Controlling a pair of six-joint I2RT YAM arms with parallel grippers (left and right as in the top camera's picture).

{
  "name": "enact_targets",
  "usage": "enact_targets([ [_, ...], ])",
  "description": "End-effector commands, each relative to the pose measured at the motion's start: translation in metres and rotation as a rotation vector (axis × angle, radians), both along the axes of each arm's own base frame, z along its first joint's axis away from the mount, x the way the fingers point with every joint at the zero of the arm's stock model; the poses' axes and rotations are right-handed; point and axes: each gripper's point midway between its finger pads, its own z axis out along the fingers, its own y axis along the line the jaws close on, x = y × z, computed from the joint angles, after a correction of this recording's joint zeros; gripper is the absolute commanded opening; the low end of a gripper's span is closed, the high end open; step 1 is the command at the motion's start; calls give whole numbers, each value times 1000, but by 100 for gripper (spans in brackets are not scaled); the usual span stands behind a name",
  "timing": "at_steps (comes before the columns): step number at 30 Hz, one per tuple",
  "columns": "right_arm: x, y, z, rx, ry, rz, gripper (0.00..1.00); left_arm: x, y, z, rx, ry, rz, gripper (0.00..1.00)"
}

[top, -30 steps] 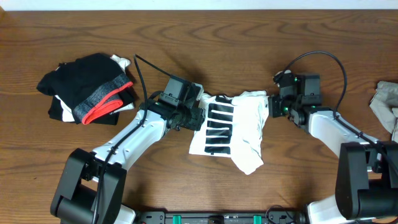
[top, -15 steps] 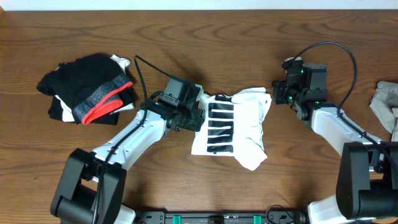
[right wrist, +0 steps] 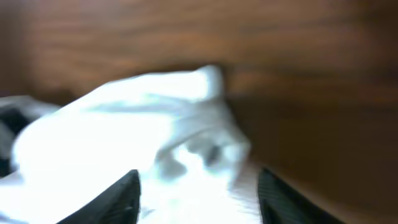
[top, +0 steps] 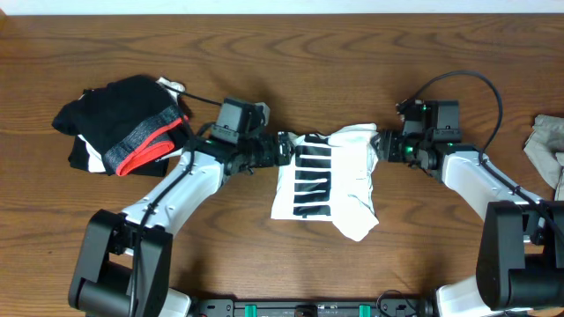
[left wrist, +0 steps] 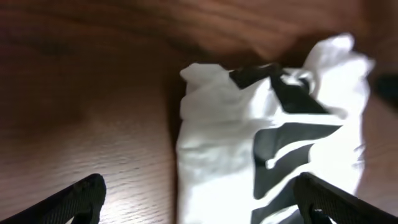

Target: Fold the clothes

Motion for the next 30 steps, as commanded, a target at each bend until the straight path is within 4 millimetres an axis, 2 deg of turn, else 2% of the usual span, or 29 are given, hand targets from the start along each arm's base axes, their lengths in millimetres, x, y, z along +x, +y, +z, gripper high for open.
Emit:
enact_targets([
  [1, -11, 32, 17, 208, 31, 97, 52, -14, -5, -4, -59, 107, 31, 98],
  [4, -13, 38, 21, 246, 28, 119, 48, -27, -1, -11, -50, 197, 75, 98],
  [6, -14, 44, 28, 287, 16, 151, 45, -29, -2, -10, -59, 202, 64, 98],
  [7, -14, 45, 30, 290, 15, 153, 37, -29, -3, -10, -60, 203, 64, 98],
  [9, -13, 43, 31, 273, 2, 152, 32, -29, -2, -10, -59, 203, 66, 98],
  [11, -8, 35, 32, 196, -25, 121, 33, -27, 0, -10, -62, 201, 73, 98],
  [12, -6, 33, 38, 167, -55, 124, 34, -25, 2, -9, -64, 198, 80, 94],
  [15, -3, 34, 66, 156, -118, 134, 33, -22, 5, 2, -108, 191, 84, 67],
  [16, -3, 33, 75, 154, -134, 134, 33, -22, 4, 6, -127, 190, 78, 55],
  [18, -3, 31, 97, 138, -160, 128, 28, -26, -1, 13, -159, 195, 59, 29],
  [20, -3, 29, 111, 105, -163, 116, 22, -34, -8, 16, -173, 204, 16, 15],
  [23, -6, 32, 120, 33, -161, 146, 20, -50, -15, 11, -110, 182, -92, 10],
  [25, -6, 37, 115, 0, -156, 151, 20, -56, -6, -3, 44, 145, -123, 10],
  [27, -5, 39, 104, -43, -130, 142, 19, -57, 6, -15, 206, 104, -133, 10],
  [30, -7, 49, 81, -63, -69, 157, 20, -65, -3, -17, 255, 66, -215, 11],
])
